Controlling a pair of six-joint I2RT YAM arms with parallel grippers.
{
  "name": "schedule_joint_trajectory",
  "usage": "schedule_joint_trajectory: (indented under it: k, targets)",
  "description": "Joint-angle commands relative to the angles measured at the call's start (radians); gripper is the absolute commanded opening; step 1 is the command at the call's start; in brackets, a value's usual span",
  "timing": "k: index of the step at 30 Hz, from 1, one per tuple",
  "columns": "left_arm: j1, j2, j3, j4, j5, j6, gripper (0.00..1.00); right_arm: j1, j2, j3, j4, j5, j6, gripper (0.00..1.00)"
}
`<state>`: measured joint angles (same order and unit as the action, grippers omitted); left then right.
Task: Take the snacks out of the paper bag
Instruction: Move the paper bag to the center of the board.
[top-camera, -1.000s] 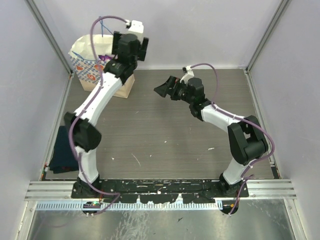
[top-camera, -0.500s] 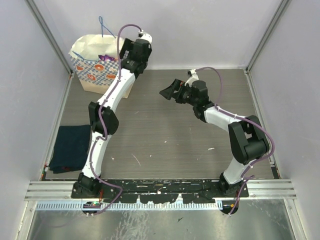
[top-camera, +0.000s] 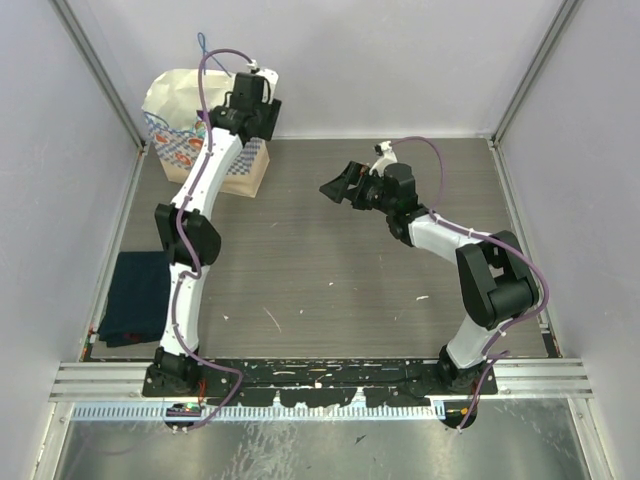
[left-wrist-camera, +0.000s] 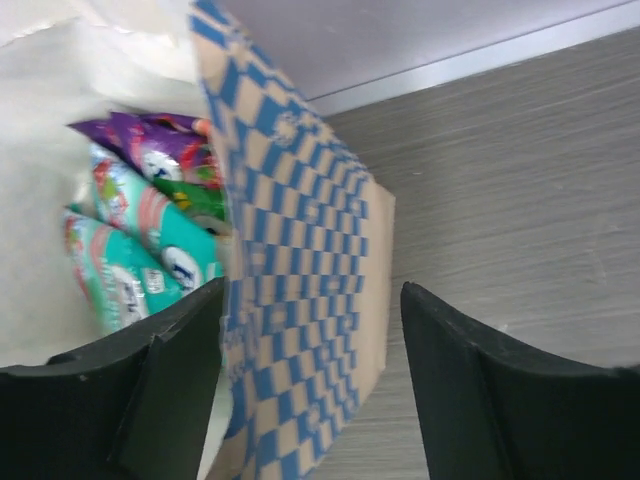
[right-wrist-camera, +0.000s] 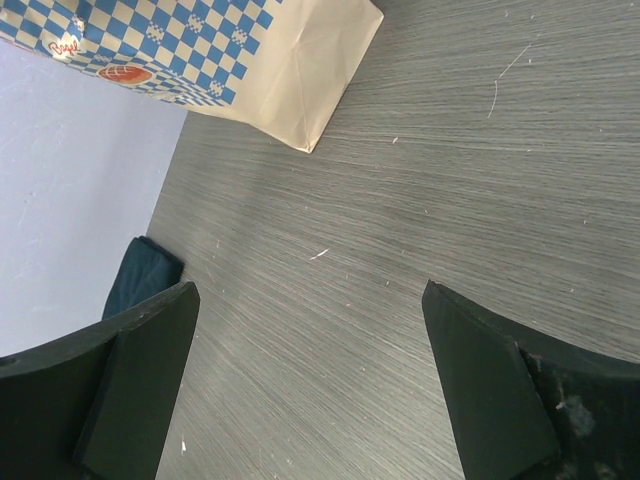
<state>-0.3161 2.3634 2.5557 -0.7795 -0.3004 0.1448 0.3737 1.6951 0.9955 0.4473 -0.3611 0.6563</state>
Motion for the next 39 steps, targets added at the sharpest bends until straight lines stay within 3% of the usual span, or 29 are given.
schedule_joint_trajectory:
  k: [1, 8, 15, 29, 30, 31, 32, 34, 35, 39]
  targets:
    - [-0.016, -0.065, -0.007, -0.041, 0.153, -0.061, 0.58, -0.005, -0.039, 0.004, 0.04, -0.008, -0.018, 0.99]
    - [-0.062, -0.152, -0.135, 0.023, 0.23, -0.093, 0.02, -0.014, -0.066, -0.011, 0.033, 0.007, -0.029, 0.95]
    - [-0.122, -0.173, -0.12, 0.043, 0.237, -0.146, 0.0, -0.069, -0.149, -0.051, 0.025, 0.015, -0.026, 0.95]
    - [-0.366, -0.163, -0.041, 0.143, 0.147, -0.23, 0.0, -0.185, -0.29, -0.106, -0.034, 0.022, -0.029, 0.99]
    - [-0.38, -0.153, -0.026, 0.146, 0.146, -0.231, 0.01, -0.199, -0.301, -0.11, -0.038, 0.022, -0.028, 1.0]
    - [-0.386, -0.143, -0.004, 0.137, 0.145, -0.231, 0.09, -0.209, -0.311, -0.114, -0.042, 0.022, -0.027, 1.0]
    - [-0.389, -0.134, 0.021, 0.122, 0.146, -0.227, 0.29, -0.217, -0.322, -0.114, -0.047, 0.023, -0.029, 1.0]
    - [-0.388, -0.146, 0.044, 0.093, 0.138, -0.203, 0.79, -0.223, -0.333, -0.113, -0.065, 0.031, -0.036, 1.0]
    - [-0.389, -0.169, 0.033, 0.085, 0.126, -0.182, 0.97, -0.223, -0.338, -0.111, -0.076, 0.038, -0.04, 1.0]
    - [-0.387, -0.348, -0.131, 0.1, 0.08, -0.081, 0.98, -0.224, -0.368, -0.093, -0.139, 0.08, -0.06, 1.0]
